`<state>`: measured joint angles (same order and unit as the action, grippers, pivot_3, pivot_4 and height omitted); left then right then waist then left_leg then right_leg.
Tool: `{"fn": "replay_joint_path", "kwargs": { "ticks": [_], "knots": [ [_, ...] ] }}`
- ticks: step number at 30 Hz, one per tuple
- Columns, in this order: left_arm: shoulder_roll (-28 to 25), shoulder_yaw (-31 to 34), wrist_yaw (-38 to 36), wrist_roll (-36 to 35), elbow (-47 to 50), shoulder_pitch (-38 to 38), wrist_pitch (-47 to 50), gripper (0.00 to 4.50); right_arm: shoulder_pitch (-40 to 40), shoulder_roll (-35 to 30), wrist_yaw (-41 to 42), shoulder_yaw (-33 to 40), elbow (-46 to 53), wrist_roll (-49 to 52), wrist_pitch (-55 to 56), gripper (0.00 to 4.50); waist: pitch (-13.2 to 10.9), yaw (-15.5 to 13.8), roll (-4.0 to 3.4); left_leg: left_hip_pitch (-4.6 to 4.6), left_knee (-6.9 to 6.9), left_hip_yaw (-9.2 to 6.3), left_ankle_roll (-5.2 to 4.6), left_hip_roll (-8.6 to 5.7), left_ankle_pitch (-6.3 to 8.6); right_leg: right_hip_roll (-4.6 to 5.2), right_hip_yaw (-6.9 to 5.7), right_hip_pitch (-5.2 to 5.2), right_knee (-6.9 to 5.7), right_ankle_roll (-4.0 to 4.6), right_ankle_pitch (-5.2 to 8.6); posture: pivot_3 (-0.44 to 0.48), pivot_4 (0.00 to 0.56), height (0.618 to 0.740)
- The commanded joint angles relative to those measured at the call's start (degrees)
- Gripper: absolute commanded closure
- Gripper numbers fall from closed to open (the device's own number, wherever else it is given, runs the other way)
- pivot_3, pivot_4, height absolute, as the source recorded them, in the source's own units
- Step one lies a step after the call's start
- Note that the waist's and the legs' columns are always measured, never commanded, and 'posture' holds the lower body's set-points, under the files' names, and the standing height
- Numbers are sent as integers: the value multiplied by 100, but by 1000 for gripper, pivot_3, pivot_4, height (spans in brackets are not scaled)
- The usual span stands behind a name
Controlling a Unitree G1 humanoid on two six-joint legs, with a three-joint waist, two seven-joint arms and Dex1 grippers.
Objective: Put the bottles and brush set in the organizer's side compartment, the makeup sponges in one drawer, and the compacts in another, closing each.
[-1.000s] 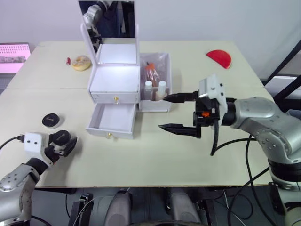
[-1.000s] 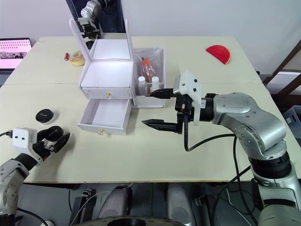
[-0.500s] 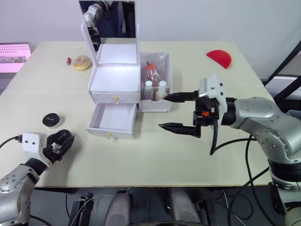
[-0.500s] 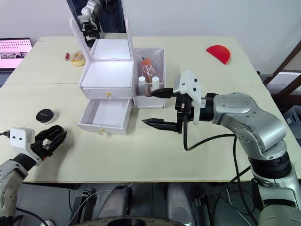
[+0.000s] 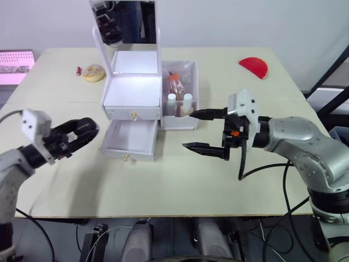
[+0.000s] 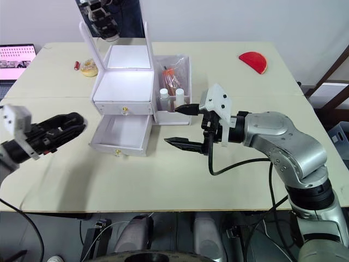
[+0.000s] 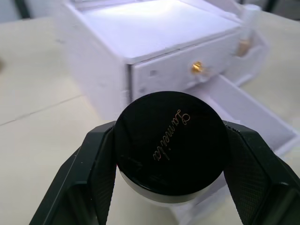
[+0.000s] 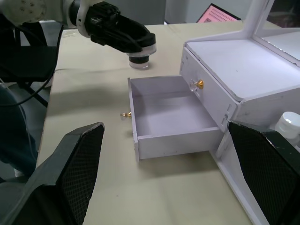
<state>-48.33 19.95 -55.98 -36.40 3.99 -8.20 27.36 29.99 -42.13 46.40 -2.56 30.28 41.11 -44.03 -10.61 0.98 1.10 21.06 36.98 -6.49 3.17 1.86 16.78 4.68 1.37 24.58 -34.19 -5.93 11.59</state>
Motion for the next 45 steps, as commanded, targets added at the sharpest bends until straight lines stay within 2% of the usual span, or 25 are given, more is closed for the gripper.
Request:
{"fn": "replay_joint_path", "kwargs": {
  "ticks": [1,7,16,34,36,38,45],
  "knots": [
    [-162,-449,-622,195,-366,-388,-138,1853,-12,0,-82,117,266,-23,55,0,0,-1,0,1,0,0,0,0,0,0,0,0,1,0,0,0,150,739],
    [60,-1092,-1071,503,-971,-1131,-336,1853,-190,-29,-311,235,492,13,-58,0,0,-10,0,4,-2,-1,0,0,0,0,0,0,4,-1,0,0,150,739],
    [244,-1459,-1275,994,-1294,-1233,-722,1853,-282,-7,-533,326,663,98,-188,0,0,-4,1,2,-1,-2,-1,0,0,0,0,1,0,-1,0,0,150,739],
    [154,-1453,-1311,1269,-1547,-1470,-631,1853,-245,12,-692,328,663,257,-169,0,0,-6,0,-2,0,-3,-2,0,-1,0,1,0,-6,-1,0,0,150,739],
    [148,-1441,-1297,1273,-1546,-1455,-632,805,-243,13,-687,324,659,254,-162,0,0,-5,0,-2,1,-3,-2,0,-1,0,0,0,-6,-1,0,0,150,739],
    [143,-1425,-1249,1272,-1539,-1465,-587,21,-242,12,-681,322,652,248,-155,0,0,-6,0,-2,1,-3,-2,0,-1,0,1,0,-7,-1,0,0,150,739],
    [118,-1386,-1217,1188,-1520,-1572,-371,21,-233,-7,-657,329,614,220,-134,0,0,1,0,-7,-1,-4,-3,0,-1,0,1,-1,-11,-2,0,0,150,739]
  ]
}}
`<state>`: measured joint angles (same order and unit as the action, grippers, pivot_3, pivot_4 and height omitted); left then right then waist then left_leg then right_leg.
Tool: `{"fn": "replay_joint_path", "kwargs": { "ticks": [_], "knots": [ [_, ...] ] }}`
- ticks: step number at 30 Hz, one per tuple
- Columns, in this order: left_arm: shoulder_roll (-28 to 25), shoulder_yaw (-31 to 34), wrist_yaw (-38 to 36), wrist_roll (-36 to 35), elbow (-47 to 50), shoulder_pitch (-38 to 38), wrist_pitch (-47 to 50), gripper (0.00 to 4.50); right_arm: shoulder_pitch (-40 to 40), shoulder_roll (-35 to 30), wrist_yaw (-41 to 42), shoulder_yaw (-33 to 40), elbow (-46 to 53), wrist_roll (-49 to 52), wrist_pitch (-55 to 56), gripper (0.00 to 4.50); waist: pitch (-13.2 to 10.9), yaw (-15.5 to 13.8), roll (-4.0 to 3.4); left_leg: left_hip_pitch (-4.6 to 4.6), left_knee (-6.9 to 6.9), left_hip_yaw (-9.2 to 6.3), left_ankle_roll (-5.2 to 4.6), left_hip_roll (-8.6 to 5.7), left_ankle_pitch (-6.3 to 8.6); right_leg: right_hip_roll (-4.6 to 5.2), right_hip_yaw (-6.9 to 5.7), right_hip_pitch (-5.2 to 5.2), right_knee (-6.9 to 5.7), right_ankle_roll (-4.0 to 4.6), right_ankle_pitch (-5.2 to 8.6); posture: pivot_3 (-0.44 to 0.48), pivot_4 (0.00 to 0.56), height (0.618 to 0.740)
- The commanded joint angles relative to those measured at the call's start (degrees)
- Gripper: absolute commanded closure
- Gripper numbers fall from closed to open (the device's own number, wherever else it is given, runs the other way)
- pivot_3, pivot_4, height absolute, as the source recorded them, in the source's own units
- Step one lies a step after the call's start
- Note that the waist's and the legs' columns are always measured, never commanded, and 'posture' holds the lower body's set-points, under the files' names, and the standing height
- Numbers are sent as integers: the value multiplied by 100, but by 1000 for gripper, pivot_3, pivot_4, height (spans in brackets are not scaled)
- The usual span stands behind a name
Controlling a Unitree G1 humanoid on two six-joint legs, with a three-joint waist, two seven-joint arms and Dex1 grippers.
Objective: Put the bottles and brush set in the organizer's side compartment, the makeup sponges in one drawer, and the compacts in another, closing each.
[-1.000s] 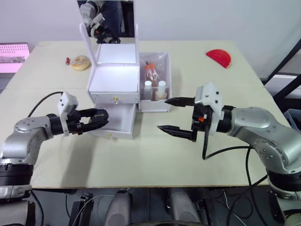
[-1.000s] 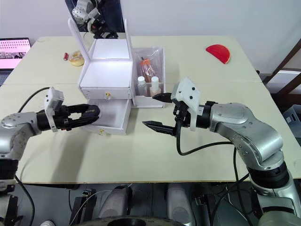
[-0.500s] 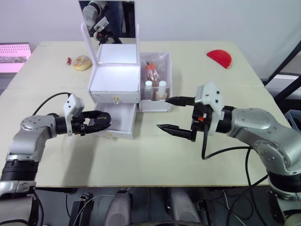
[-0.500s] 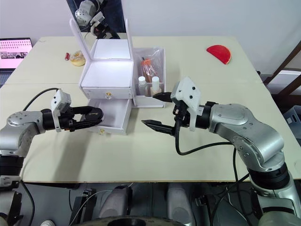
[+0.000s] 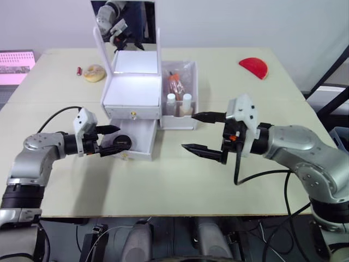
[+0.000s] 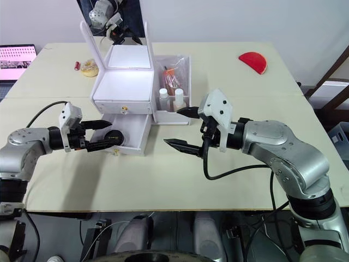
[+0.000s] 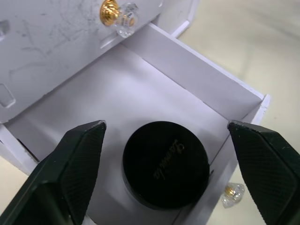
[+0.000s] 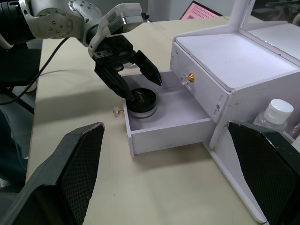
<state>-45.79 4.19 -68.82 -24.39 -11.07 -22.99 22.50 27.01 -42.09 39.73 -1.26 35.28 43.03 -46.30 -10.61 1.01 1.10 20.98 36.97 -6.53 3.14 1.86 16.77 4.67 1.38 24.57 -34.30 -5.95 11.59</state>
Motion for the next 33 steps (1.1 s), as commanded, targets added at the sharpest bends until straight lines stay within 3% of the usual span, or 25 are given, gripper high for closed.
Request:
{"fn": "replay_joint_path", "kwargs": {
  "ticks": [1,7,10,18,21,23,25,31,33],
  "knots": [
    [-138,191,63,-20,-14,-104,135,21,67,-10,11,197,109,23,96,0,0,-2,0,0,0,0,0,0,0,0,0,0,0,0,0,0,150,739],
    [-237,270,-52,-249,173,-207,490,21,73,-10,24,191,84,4,109,0,0,2,0,0,0,0,0,0,0,0,0,0,0,0,0,0,150,739],
    [-353,355,-142,-428,321,-251,716,763,67,-10,29,194,78,0,116,0,-1,7,1,1,-1,0,0,0,0,0,0,0,2,0,0,0,150,739],
    [-863,1300,15,-919,813,248,1340,4469,-30,-85,76,396,104,116,99,0,-5,7,-3,9,-2,-1,0,0,0,1,0,1,9,-3,3,0,150,739],
    [-961,2085,433,-872,907,830,1339,4469,-227,-242,224,646,16,123,137,0,-5,18,-3,8,-6,-1,0,0,0,1,0,2,12,-5,4,0,150,739],
    [-984,2655,677,-800,971,1277,1236,3903,-440,-414,399,873,-122,92,222,0,-5,8,-2,7,-8,-1,0,1,0,1,0,3,12,-7,6,0,150,739],
    [-1051,3053,743,-722,947,1670,1106,3180,-647,-546,546,1095,-278,53,319,0,-5,1,-1,9,-8,0,0,1,0,1,0,3,14,-7,6,0,150,739],
    [-1302,4248,686,-409,385,2792,669,61,-1835,-801,1093,2041,-1096,-351,1032,0,-1,-29,7,10,-6,0,1,0,1,3,-1,1,19,-6,7,0,150,739],
    [-1334,4569,600,-231,67,3213,358,61,-2301,-854,1277,2470,-1521,-542,1365,0,-3,-19,4,11,-7,5,2,0,1,5,0,1,22,-6,8,0,150,739]
  ]
}}
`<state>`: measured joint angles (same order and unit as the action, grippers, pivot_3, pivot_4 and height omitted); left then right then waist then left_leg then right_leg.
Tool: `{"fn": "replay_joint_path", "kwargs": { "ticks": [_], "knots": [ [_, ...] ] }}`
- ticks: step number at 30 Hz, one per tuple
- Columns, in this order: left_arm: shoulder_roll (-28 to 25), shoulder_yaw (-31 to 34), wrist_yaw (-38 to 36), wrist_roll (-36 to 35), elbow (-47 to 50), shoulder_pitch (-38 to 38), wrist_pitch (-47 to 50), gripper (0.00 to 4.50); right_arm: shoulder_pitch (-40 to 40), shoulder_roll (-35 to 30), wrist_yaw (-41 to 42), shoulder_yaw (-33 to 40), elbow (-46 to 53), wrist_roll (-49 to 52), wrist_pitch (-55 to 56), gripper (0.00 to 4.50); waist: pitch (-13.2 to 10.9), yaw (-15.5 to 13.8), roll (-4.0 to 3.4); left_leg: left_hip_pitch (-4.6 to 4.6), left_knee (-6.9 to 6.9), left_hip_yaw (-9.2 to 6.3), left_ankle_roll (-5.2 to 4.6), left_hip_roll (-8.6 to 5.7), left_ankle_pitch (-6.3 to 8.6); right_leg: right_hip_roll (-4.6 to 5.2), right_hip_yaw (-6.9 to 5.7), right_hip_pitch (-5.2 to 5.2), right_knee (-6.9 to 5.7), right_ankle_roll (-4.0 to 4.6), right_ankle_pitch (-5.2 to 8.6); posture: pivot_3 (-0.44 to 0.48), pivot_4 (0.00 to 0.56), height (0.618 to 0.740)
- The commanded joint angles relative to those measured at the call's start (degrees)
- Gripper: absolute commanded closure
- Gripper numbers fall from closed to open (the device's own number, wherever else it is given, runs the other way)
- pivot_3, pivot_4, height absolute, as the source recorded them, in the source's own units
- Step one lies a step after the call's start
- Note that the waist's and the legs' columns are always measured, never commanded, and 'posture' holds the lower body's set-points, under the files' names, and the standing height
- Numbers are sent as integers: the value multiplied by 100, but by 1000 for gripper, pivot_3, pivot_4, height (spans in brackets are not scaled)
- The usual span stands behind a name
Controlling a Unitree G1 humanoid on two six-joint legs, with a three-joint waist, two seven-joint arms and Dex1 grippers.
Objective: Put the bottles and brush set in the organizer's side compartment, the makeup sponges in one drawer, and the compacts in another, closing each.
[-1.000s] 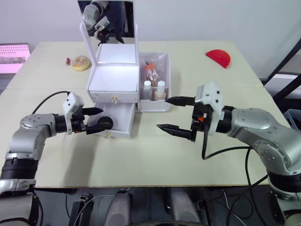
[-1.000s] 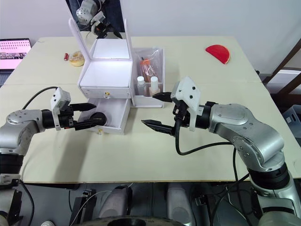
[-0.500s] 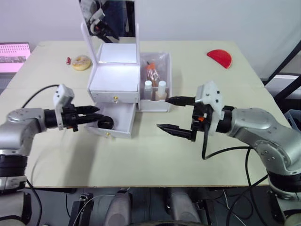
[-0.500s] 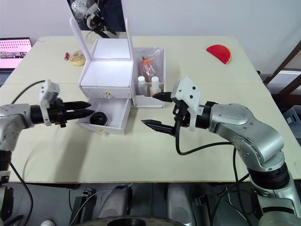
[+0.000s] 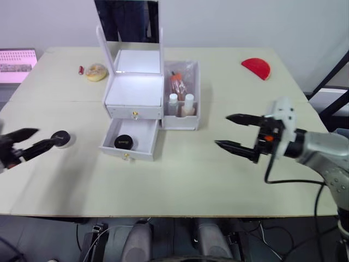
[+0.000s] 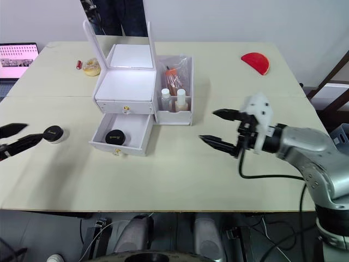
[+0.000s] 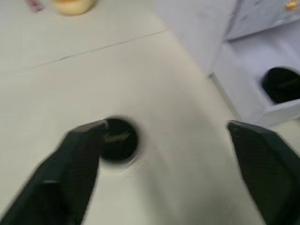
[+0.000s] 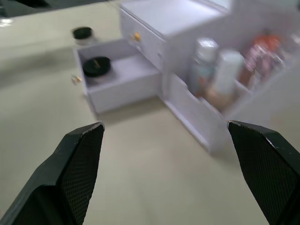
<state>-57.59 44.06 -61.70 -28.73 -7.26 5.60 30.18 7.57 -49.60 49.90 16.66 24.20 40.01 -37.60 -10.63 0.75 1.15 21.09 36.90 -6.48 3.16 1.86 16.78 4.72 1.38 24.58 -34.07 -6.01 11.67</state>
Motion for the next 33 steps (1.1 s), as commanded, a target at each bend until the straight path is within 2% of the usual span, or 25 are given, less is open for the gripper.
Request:
{"fn": "replay_joint_path", "kwargs": {
  "ticks": [1,5,9,12,15,25,29,33],
  "knots": [
    [-159,751,-140,254,-487,524,-526,61,-574,-129,354,892,-630,-319,633,0,-1,14,-2,1,0,1,0,0,0,0,0,1,0,0,0,0,150,739],
    [-218,1302,-205,429,-1323,1095,-1021,61,-1244,-257,712,1567,-1501,-654,1190,0,-1,29,-2,-5,-2,3,0,1,0,0,0,2,-3,-19,11,0,150,739],
    [-224,1622,-148,505,-1985,1455,-1456,61,-1590,-412,1054,1997,-2479,-962,1750,0,0,48,-1,-11,0,5,2,1,2,2,0,2,-2,-20,13,0,150,739],
    [-183,1732,63,532,-2217,1538,-1746,61,-1648,-490,1193,2140,-3189,-1142,2150,0,0,47,0,-13,1,8,4,1,3,7,0,1,2,-20,13,0,150,739],
    [-133,1740,95,450,-2215,1579,-1796,61,-1656,-484,1308,2102,-3479,-1250,2415,0,3,47,4,-13,-1,9,5,1,3,7,0,1,2,-20,13,0,150,739],
    [-44,1585,198,362,-2142,1495,-1897,61,-1460,-382,1228,1912,-3398,-1238,2422,0,3,138,-1,-14,-4,11,4,1,3,6,1,0,-3,-20,13,0,150,739],
    [118,1226,236,305,-1672,1282,-1769,61,-1272,-321,1064,1659,-2651,-1007,2026,0,4,169,-7,-15,-4,11,4,1,3,6,1,-1,-4,-20,12,0,150,739],
    [533,776,477,181,-658,1117,-1441,61,-923,-275,815,1212,-1521,-608,1363,0,4,179,-12,-24,-5,11,4,2,3,5,3,-5,-10,-20,12,0,150,739]
  ]
}}
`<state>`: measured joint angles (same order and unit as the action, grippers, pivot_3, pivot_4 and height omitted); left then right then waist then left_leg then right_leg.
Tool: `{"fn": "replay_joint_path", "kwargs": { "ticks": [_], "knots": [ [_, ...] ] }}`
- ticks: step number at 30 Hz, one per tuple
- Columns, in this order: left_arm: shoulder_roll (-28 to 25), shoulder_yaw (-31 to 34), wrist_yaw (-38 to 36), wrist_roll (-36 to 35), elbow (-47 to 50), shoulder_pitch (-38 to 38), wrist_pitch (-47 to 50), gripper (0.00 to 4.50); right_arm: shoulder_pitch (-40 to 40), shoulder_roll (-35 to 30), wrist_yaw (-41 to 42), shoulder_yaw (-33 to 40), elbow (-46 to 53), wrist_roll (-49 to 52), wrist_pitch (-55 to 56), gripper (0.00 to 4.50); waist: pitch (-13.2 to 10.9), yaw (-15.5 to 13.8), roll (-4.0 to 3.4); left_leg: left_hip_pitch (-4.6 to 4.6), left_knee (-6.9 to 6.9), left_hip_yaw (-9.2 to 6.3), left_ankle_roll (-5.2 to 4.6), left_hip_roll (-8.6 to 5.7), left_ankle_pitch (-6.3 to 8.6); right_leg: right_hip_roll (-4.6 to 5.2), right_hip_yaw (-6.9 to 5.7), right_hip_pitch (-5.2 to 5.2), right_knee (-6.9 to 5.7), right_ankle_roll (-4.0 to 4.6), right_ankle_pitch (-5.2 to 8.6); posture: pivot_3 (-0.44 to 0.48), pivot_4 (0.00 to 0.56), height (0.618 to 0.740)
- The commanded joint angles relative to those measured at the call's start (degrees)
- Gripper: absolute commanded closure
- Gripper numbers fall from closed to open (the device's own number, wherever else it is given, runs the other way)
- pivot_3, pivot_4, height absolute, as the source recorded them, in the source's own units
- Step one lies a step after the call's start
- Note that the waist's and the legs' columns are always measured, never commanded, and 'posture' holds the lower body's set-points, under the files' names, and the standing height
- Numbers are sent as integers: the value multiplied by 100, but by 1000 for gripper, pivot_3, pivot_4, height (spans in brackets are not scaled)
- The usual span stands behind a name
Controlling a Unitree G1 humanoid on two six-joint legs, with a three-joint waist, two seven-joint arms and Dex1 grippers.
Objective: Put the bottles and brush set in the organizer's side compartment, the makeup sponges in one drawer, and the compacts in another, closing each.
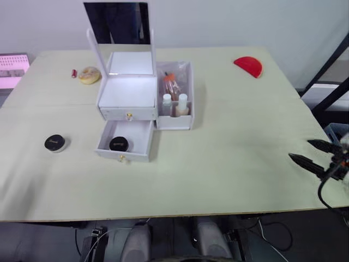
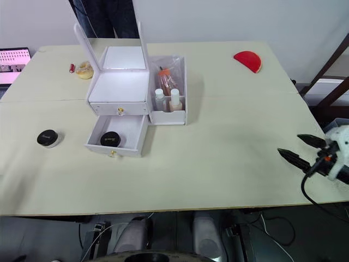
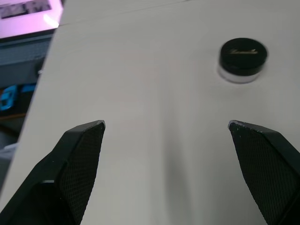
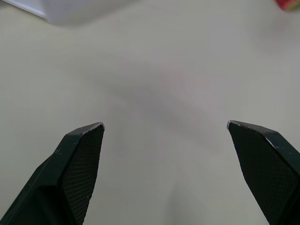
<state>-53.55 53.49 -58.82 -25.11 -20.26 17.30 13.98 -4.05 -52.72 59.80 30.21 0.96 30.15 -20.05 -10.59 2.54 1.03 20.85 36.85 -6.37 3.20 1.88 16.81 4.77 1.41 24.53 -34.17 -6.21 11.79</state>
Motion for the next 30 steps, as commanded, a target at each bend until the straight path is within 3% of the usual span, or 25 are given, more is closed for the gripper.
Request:
{"fn": "replay_joint_path", "kwargs": {
  "ticks": [1,7,13,20,30],
  "knots": [
    [287,-298,374,-204,963,-118,273,61,418,43,-254,-323,1174,594,-648,0,0,0,0,-1,-1,0,0,0,0,0,0,-1,-1,0,0,0,150,739],
    [1294,-865,1949,-226,2383,-670,911,61,1576,149,-435,-1557,2639,1568,-1736,0,1,-46,8,-4,-1,-3,-2,0,-1,-3,2,-8,-2,21,-15,0,150,739],
    [1963,-1537,3192,173,2326,-1520,987,61,2946,567,-578,-2660,2888,1441,-1922,0,3,-169,12,-20,11,-4,-2,-2,-1,-4,2,-27,-4,22,-18,0,150,739],
    [2103,-2192,3579,532,1445,-2250,750,61,3569,848,-614,-3095,2685,1162,-1866,0,5,-179,15,-22,8,-5,-2,-2,-2,-6,1,-31,-3,22,-18,0,150,739],
    [1939,-2644,3697,958,-153,-3100,178,61,3673,1002,-690,-3174,2731,1115,-1944,0,6,-175,16,-28,7,-5,-2,-2,-2,-7,1,-33,-7,20,-19,0,150,739]
  ]
}}
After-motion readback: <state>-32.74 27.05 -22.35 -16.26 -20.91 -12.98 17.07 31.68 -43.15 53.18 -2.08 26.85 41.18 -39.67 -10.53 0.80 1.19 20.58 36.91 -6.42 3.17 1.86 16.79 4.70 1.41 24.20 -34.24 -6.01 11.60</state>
